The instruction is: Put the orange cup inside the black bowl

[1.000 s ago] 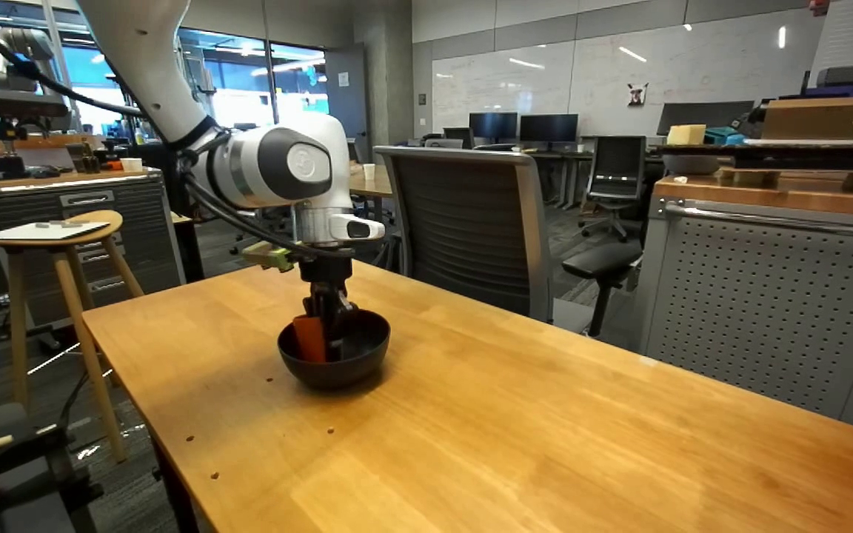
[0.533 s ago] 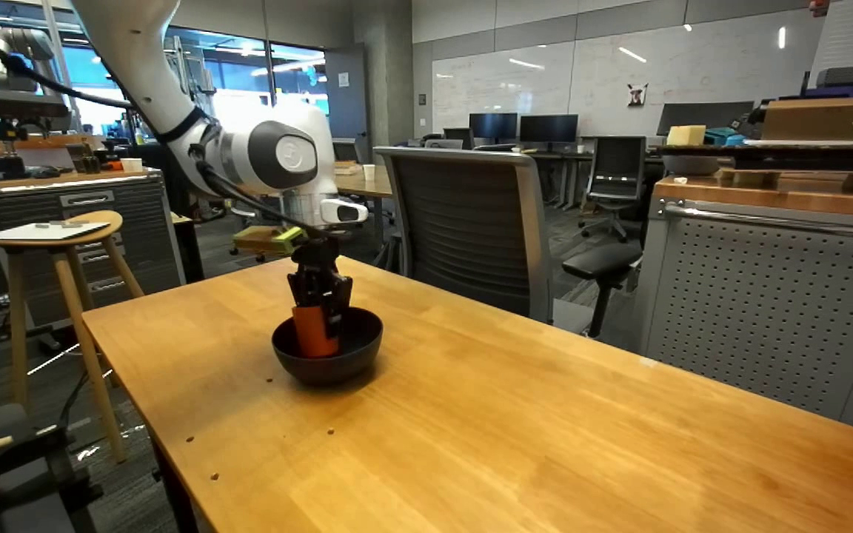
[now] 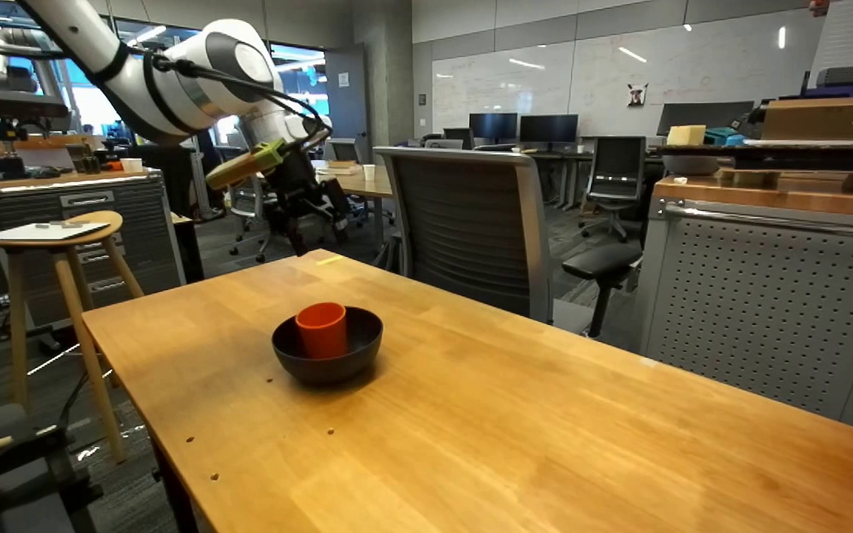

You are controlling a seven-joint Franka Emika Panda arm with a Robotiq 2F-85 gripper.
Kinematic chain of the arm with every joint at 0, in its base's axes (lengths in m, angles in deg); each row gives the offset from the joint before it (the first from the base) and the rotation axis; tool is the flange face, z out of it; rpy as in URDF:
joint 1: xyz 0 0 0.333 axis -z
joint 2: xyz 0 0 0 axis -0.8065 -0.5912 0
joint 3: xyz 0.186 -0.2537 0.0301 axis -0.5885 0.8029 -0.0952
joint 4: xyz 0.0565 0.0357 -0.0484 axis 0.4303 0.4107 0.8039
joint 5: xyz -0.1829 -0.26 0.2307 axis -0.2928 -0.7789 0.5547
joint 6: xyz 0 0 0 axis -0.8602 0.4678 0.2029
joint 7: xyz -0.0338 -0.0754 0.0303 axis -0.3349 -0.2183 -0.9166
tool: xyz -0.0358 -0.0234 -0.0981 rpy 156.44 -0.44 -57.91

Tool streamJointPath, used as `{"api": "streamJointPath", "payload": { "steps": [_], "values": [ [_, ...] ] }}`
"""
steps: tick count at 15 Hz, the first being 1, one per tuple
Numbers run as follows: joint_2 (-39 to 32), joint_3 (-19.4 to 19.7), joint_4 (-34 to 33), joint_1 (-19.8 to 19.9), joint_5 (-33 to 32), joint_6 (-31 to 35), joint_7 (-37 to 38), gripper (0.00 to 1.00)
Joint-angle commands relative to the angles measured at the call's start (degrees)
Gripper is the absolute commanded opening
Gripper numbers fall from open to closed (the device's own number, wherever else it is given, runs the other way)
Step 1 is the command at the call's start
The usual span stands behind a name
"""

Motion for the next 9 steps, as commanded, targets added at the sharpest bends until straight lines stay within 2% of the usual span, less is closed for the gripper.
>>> {"api": "streamJointPath", "payload": {
  "steps": [1,5,6,9],
  "values": [
    [10.70,-4.68,6.42,3.26,9.05,-2.71,-15.03,1.00],
    [19.48,-7.35,10.56,2.83,23.74,-9.33,-31.48,1.00],
    [13.36,-7.36,7.08,3.43,18.48,-6.39,-24.19,1.00],
    [14.69,-7.79,7.80,3.37,19.46,-7.05,-25.11,1.00]
  ]
}}
